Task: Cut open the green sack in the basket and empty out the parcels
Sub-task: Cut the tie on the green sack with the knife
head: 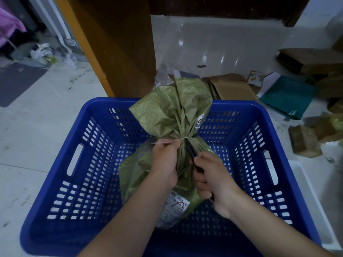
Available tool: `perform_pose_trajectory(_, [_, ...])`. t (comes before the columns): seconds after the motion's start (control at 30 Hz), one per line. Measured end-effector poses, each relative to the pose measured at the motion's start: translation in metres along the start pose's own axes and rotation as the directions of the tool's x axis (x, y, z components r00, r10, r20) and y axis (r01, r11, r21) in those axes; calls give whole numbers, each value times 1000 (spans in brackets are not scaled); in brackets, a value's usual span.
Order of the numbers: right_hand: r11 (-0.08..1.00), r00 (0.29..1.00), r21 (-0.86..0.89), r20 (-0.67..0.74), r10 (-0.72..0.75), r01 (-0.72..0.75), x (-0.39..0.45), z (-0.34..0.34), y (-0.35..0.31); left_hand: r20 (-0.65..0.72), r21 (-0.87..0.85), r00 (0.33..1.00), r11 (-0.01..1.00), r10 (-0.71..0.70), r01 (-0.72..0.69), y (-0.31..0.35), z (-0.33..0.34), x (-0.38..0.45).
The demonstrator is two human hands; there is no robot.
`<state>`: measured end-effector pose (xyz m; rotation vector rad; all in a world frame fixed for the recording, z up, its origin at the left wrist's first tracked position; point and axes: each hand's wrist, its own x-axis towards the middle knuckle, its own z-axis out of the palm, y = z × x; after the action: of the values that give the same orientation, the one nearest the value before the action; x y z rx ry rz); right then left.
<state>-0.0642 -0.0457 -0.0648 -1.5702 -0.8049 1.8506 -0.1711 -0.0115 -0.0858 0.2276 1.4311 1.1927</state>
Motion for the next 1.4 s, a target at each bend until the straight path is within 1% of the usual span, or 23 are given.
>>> perform_pose_trajectory(0.07, [972, 991, 205, 89, 95, -111, 3, -6, -1, 41, -32, 999, 999, -19, 21, 1, -2, 0])
perform_pose_trajectory(0.13, [904, 962, 350, 198, 185, -246, 5, -10, -2, 71, -40, 996, 998, -49, 52, 0, -2, 0])
perform_pose_trajectory(0.23, [798, 910, 463, 333, 247, -386, 8, -10, -2, 106, -74, 990, 992, -94, 102, -1, -2, 0])
perform_pose_trajectory(0.3, [764, 890, 485, 380, 254, -425, 9, -11, -4, 117, -91, 987, 988, -112, 123, -1, -3, 1])
perform_pose_trajectory(0.33, [764, 883, 479, 396, 251, -432, 9, -12, -4, 120, -94, 986, 987, -116, 128, 0, -3, 1])
perform_pose_trajectory(0.37, [783, 884, 456, 395, 249, -424, 9, -12, -5, 117, -94, 987, 988, -114, 125, 0, -3, 1])
perform_pose_trajectory(0.43, [871, 914, 342, 322, 246, -354, 9, -12, -6, 104, -77, 990, 991, -100, 108, 1, -3, 1])
perform_pose_trajectory(0.47, [926, 941, 250, 259, 217, -283, 9, -11, -7, 100, -70, 991, 992, -93, 101, 1, -3, 1])
perform_pose_trajectory(0.53, [995, 988, 57, 133, 77, -86, 8, -9, -8, 102, -67, 991, 994, -83, 90, 0, -2, 1])
perform_pose_trajectory(0.57, [999, 997, -40, 80, -3, 6, 9, -8, -8, 106, -62, 991, 994, -80, 87, 0, -1, 1])
perform_pose_trajectory(0.63, [961, 987, -230, -6, -158, 152, 12, -8, -6, 117, -36, 990, 996, -81, 85, 0, 2, 0])
perform_pose_trajectory(0.67, [939, 978, -285, -29, -208, 191, 13, -7, -4, 124, -12, 989, 996, -86, 88, 0, 3, 0])
perform_pose_trajectory(0.7, [935, 974, -292, -41, -223, 202, 14, -7, -3, 128, 11, 987, 996, -93, 92, 0, 5, -1])
perform_pose_trajectory(0.77, [969, 986, -199, -41, -159, 148, 16, -7, -2, 134, 14, 985, 994, -106, 105, 0, 7, -1])
perform_pose_trajectory(0.87, [1000, 1000, -22, 29, 8, -8, 19, -8, -3, 113, -35, 985, 991, -127, 132, -3, 7, 0])
perform_pose_trajectory(0.93, [989, 993, 119, 91, 73, -84, 21, -8, -3, 96, -59, 988, 990, -124, 130, -6, 7, 0])
perform_pose_trajectory(1.0, [960, 985, 242, 133, 108, -138, 23, -7, -2, 74, -60, 991, 991, -116, 120, -9, 9, 3])
perform_pose_trajectory(1.17, [933, 987, 337, 133, 85, -126, 23, -5, 3, 19, -20, 994, 994, -104, 104, -12, 14, 5])
perform_pose_trajectory(1.27, [916, 983, 372, 156, 94, -147, 26, -6, -2, 1, -22, 997, 997, -71, 71, -12, 18, 5])
perform_pose_trajectory(1.33, [918, 982, 368, 163, 95, -150, 27, -8, -5, 11, -37, 998, 998, -59, 60, -11, 19, 6])
perform_pose_trajectory(1.4, [928, 981, 346, 179, 80, -139, 27, -11, -6, 68, -45, 991, 992, -113, 116, -8, 17, 6])
